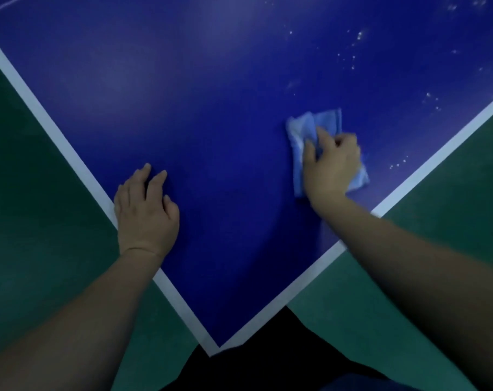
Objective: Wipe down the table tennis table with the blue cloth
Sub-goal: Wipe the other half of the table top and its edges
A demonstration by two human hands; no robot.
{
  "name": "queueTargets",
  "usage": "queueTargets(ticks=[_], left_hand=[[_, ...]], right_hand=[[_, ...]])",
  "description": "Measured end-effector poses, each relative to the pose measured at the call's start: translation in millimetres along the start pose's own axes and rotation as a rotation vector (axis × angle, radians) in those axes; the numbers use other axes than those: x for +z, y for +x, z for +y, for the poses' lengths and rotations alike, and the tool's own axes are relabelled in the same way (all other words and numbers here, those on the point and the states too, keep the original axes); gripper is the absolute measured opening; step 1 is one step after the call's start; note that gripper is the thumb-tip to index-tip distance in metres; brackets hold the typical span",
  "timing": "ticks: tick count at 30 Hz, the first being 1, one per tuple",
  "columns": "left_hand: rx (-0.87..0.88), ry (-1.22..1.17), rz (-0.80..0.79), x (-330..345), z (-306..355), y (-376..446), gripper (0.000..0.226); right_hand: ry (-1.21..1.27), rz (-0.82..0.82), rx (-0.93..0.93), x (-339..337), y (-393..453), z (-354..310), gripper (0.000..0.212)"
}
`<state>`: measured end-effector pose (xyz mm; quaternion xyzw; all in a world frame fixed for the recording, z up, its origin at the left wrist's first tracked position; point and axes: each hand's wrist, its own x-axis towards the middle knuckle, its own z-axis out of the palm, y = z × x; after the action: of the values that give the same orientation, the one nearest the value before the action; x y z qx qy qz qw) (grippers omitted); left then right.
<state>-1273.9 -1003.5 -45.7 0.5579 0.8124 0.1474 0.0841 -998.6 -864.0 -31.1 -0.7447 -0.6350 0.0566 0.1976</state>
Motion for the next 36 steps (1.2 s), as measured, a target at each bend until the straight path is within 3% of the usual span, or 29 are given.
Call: queueTargets(ticks=[2, 4, 7, 9, 13, 14, 15, 18, 21, 23, 26, 29, 31, 33, 36], left_hand=[[0.009, -0.002, -0.009, 0.2, 0.3, -0.4, 0.046], [0.006, 0.008, -0.009, 0.5, 1.0, -0.6, 0.045], [-0.013, 0.033, -0.012, -0.1, 5.1, -1.2, 0.044], [-0.046, 0.038, -0.016, 1.1, 11.3, -3.2, 0.042], [-0.222, 0.033, 0.041, 6.9, 39.4, -21.1, 0.041], [-0.268, 0.025, 0.061, 9.5, 52.8, -26.4, 0.042], [-0.306, 0.017, 0.068, 13.3, 68.2, -31.8, 0.042], [-0.408, -0.008, 0.052, 28.0, 112.5, -43.3, 0.043], [-0.514, -0.024, 0.041, 39.7, 138.4, -43.6, 0.046], [-0.548, -0.012, 0.044, 42.2, 141.3, -42.0, 0.046], [-0.560, -0.008, 0.054, 42.0, 141.5, -42.0, 0.046], [-0.558, -0.005, 0.083, 41.3, 142.3, -41.6, 0.046], [-0.552, 0.007, 0.094, 42.4, 141.5, -42.6, 0.045], [-0.546, 0.012, 0.108, 43.2, 140.8, -43.1, 0.045], [-0.534, 0.014, 0.131, 44.3, 140.7, -44.0, 0.045]], right_hand=[[0.081, -0.055, -0.140, -5.9, -43.7, -11.5, 0.028], [0.144, -0.169, -0.457, -0.5, -57.3, -21.8, 0.025], [0.161, -0.245, -0.743, 12.0, -6.4, -38.2, 0.026], [0.104, -0.218, -0.701, 22.4, 44.8, -33.5, 0.031], [0.011, -0.034, -0.137, 27.4, 89.9, -1.8, 0.039], [0.010, -0.015, -0.099, 24.1, 79.0, -2.5, 0.037], [0.040, -0.044, -0.145, 20.1, 64.1, -4.7, 0.034], [0.170, -0.246, -0.605, 16.4, 41.3, -13.5, 0.029], [0.190, -0.316, -0.857, 26.6, 94.4, -27.4, 0.033], [0.112, -0.307, -0.854, 34.3, 141.5, -28.1, 0.038], [0.048, -0.200, -0.550, 33.1, 187.7, 6.1, 0.041], [0.021, -0.136, -0.365, 14.3, 143.3, 37.2, 0.036], [0.131, -0.246, -0.530, 1.3, 87.9, 41.3, 0.032], [0.218, -0.377, -0.833, -7.6, 42.3, 40.8, 0.029], [0.278, -0.454, -1.046, -9.0, 46.6, 42.3, 0.029]])
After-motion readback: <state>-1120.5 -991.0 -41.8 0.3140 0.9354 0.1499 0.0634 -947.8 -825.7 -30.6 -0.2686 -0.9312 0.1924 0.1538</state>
